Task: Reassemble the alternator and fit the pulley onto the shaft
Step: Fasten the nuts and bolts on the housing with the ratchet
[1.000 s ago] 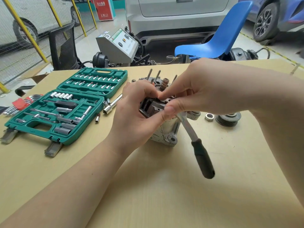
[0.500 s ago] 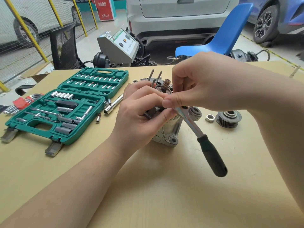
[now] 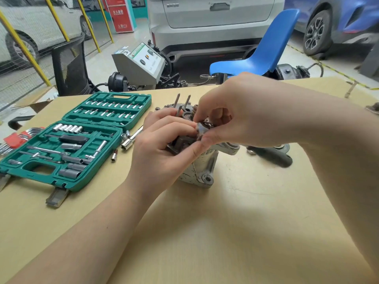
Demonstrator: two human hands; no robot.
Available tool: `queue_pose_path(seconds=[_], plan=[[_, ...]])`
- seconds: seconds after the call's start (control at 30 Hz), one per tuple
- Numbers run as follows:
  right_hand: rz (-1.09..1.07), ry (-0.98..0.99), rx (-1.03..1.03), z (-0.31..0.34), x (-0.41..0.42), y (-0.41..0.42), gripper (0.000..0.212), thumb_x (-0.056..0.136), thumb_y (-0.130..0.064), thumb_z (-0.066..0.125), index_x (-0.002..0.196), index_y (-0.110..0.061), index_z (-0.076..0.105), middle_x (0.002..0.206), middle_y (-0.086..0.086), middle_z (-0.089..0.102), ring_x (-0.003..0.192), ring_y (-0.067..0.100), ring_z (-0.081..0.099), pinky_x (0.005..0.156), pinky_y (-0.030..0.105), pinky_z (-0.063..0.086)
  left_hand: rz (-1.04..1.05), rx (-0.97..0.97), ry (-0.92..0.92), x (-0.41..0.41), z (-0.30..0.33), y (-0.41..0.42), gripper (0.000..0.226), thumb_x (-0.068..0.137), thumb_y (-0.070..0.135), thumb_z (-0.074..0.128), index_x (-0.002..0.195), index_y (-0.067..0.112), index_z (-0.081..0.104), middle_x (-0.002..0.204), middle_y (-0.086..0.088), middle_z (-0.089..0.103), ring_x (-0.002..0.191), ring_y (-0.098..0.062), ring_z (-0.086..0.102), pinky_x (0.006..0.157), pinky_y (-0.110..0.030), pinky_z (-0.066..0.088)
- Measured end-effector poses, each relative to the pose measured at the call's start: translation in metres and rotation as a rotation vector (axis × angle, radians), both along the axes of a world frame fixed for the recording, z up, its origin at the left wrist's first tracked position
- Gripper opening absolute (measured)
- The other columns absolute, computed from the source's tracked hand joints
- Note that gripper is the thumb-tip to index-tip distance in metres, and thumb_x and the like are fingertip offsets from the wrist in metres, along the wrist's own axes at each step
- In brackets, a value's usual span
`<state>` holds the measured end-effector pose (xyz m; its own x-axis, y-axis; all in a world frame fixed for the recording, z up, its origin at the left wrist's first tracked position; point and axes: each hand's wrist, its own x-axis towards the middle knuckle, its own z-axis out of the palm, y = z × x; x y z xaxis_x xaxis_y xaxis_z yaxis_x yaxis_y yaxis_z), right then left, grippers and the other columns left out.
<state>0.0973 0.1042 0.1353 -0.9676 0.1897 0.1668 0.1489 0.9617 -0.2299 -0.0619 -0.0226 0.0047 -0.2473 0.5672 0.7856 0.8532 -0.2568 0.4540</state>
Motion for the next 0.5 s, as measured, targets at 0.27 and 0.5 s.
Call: queue_pose_path(seconds=[0.27, 0.5], plan=[[-0.029, -0.003, -0.040, -0.001, -0.004, 0.010, 0.049, 0.066, -0.070, 0.078, 0.097, -0.033, 0.075, 0.081, -0.018, 0.067, 0.075, 0.000, 0.064, 0.063, 0.021, 0.054, 0.016, -0.046, -0.021, -0.001, 0.000, -0.002, 0.019, 0.091, 0.025, 0.088, 0.098, 0.008, 0.083, 0.103, 0.000, 0.078, 0.111, -0.031, 0.066, 0.110, -0.048, 0.048], [0.065, 0.031, -0.191, -0.006, -0.003, 0.019, 0.030, 0.074, -0.048, 0.087, 0.092, -0.027, 0.075, 0.080, -0.016, 0.070, 0.078, 0.003, 0.066, 0.072, 0.032, 0.056, 0.010, -0.044, 0.013, 0.003, 0.004, -0.002, 0.016, 0.094, 0.020, 0.083, 0.099, 0.005, 0.084, 0.101, -0.004, 0.078, 0.107, -0.020, 0.067, 0.112, -0.046, 0.046]])
